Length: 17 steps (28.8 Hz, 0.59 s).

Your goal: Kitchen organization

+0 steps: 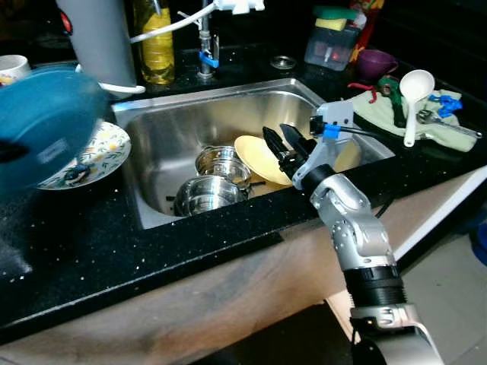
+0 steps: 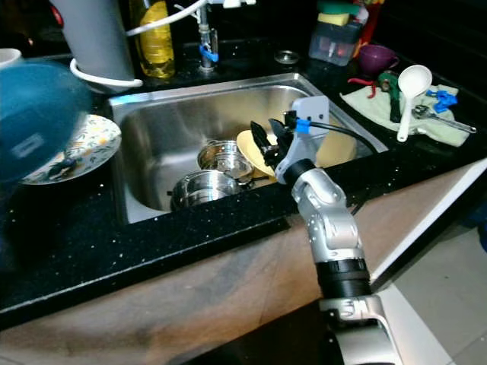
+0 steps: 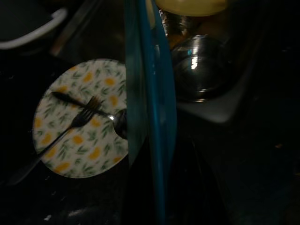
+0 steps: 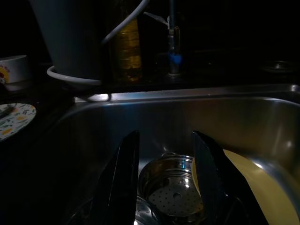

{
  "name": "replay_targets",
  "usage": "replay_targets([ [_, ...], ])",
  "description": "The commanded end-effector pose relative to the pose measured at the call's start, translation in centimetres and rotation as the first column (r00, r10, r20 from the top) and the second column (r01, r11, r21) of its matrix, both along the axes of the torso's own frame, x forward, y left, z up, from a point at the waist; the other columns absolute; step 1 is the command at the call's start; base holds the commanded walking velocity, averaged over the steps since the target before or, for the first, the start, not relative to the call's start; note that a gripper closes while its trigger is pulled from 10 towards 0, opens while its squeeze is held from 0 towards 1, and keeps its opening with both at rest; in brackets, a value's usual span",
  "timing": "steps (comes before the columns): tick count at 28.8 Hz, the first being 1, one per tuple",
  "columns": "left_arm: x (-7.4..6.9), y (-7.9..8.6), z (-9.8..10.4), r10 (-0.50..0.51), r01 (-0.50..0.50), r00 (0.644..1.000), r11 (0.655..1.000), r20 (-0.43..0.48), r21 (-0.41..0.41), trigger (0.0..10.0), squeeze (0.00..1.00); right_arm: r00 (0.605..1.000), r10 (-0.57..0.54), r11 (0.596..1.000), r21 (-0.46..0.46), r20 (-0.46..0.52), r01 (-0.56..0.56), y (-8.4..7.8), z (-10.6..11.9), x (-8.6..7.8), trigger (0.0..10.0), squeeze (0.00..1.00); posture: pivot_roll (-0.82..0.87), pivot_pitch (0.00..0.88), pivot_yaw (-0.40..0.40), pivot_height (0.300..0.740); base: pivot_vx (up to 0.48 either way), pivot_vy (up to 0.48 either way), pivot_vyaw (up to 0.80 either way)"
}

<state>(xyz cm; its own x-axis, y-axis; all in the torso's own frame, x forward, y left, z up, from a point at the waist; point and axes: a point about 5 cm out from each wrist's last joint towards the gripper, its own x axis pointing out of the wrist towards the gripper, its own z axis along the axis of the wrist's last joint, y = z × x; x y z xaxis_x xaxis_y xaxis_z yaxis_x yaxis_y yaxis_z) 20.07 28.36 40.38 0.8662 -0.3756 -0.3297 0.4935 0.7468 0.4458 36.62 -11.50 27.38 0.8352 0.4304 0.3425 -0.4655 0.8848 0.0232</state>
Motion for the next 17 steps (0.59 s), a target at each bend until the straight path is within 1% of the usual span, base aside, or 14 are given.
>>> replay_targets([
  [1, 0.1, -0.2, -0.1, -0.022, 0.021, 1.000, 0.999, -0.018, -0.042, 0.0, 0.00, 1.000, -0.001, 1.000, 0.012, 0.000, 0.001, -0.2, 0.0, 0.0, 10.0, 0.00, 0.05, 0.186, -0.048, 0.740, 0.000, 0.000, 0.00],
  [4, 0.1, -0.6, 0.5, -0.049, 0.049, 0.999, 0.994, 0.005, -0.098, 0.0, 0.00, 1.000, -0.001, 1.000, 0.013, 0.000, 0.001, -0.2, 0.0, 0.0, 10.0, 0.00, 0.05, 0.186, -0.048, 0.740, 0.000, 0.000, 0.00],
  [5, 0.1, -0.6, 0.5, -0.049, 0.049, 0.999, 0.994, 0.005, -0.098, 0.0, 0.00, 1.000, -0.001, 1.000, 0.013, 0.000, 0.001, -0.2, 0.0, 0.0, 10.0, 0.00, 0.05, 0.186, -0.048, 0.740, 0.000, 0.000, 0.00],
  [7, 0.5, -1.0, 1.5, -0.071, 0.086, 0.994, 0.977, 0.082, -0.194, 0.0, 0.00, 1.000, -0.002, 1.000, 0.013, 0.000, 0.002, -0.2, 0.0, 0.0, 10.0, 0.00, 0.05, 0.187, -0.049, 0.740, 0.000, 0.000, 0.00],
  [8, 0.5, -1.0, 1.5, -0.071, 0.086, 0.994, 0.977, 0.082, -0.194, 0.0, 0.00, 1.000, -0.002, 1.000, 0.013, 0.000, 0.002, -0.2, 0.0, 0.0, 10.0, 0.00, 0.05, 0.187, -0.049, 0.740, 0.000, 0.000, 0.00],
  [10, 0.9, -1.4, 2.2, -0.083, 0.115, 0.987, 0.963, 0.138, -0.243, 0.0, 0.00, 1.000, -0.003, 1.000, 0.014, 0.000, 0.003, -0.2, 0.0, 0.0, 10.0, 0.00, 0.05, 0.188, -0.049, 0.740, 0.000, 0.000, 0.00],
  [11, 0.9, -1.4, 2.2, -0.083, 0.115, 0.987, 0.963, 0.138, -0.243, 0.0, 0.00, 1.000, -0.003, 1.000, 0.014, 0.000, 0.003, -0.2, 0.0, 0.0, 10.0, 0.00, 0.05, 0.188, -0.049, 0.740, 0.000, 0.000, 0.00],
  [12, 1.0, -1.5, 2.4, -0.091, 0.130, 0.983, 0.958, 0.159, -0.254, 0.0, 0.00, 1.000, -0.003, 1.000, 0.014, 0.000, 0.003, -0.2, 0.0, 0.0, 10.0, 0.00, 0.05, 0.188, -0.049, 0.740, 0.000, 0.000, 0.00],
  [13, 1.3, -1.8, 2.9, -0.096, 0.155, 0.974, 0.944, 0.205, -0.290, 0.0, 0.00, 1.000, -0.003, 1.000, 0.015, 0.000, 0.003, -0.2, 0.1, 0.0, 10.0, 0.00, 0.05, 0.191, -0.049, 0.740, 0.000, 0.000, 0.00],
  [14, 1.6, -2.2, 3.7, -0.109, 0.207, 0.953, 0.915, 0.281, -0.347, 0.0, 0.00, 1.000, -0.003, 1.000, 0.015, 0.001, 0.003, -0.2, 0.1, 0.0, 10.0, 0.00, 0.05, 0.190, -0.047, 0.740, 0.000, 0.000, 0.00],
  [15, 1.9, -2.7, 4.7, -0.111, 0.269, 0.919, 0.877, 0.378, -0.398, 0.0, 0.00, 1.000, -0.004, 1.000, 0.018, 0.003, 0.004, -0.2, 0.2, 0.0, 10.0, 0.00, 0.05, 0.190, -0.046, 0.740, 0.000, 0.000, 0.00],
  [16, 2.1, -3.1, 5.4, -0.105, 0.311, 0.893, 0.847, 0.437, -0.432, 0.0, 0.00, 1.000, -0.004, 1.000, 0.019, 0.004, 0.004, -0.2, 0.2, 0.0, 10.0, 0.00, 0.05, 0.190, -0.046, 0.740, 0.000, 0.000, 0.00],
  [17, 2.2, -3.3, 5.7, -0.097, 0.335, 0.876, 0.828, 0.473, -0.451, 0.0, 0.00, 1.000, -0.005, 1.000, 0.022, 0.005, 0.005, -0.3, 0.3, 0.0, 10.0, 0.00, 0.05, 0.190, -0.046, 0.740, 0.000, 0.000, 0.00],
])
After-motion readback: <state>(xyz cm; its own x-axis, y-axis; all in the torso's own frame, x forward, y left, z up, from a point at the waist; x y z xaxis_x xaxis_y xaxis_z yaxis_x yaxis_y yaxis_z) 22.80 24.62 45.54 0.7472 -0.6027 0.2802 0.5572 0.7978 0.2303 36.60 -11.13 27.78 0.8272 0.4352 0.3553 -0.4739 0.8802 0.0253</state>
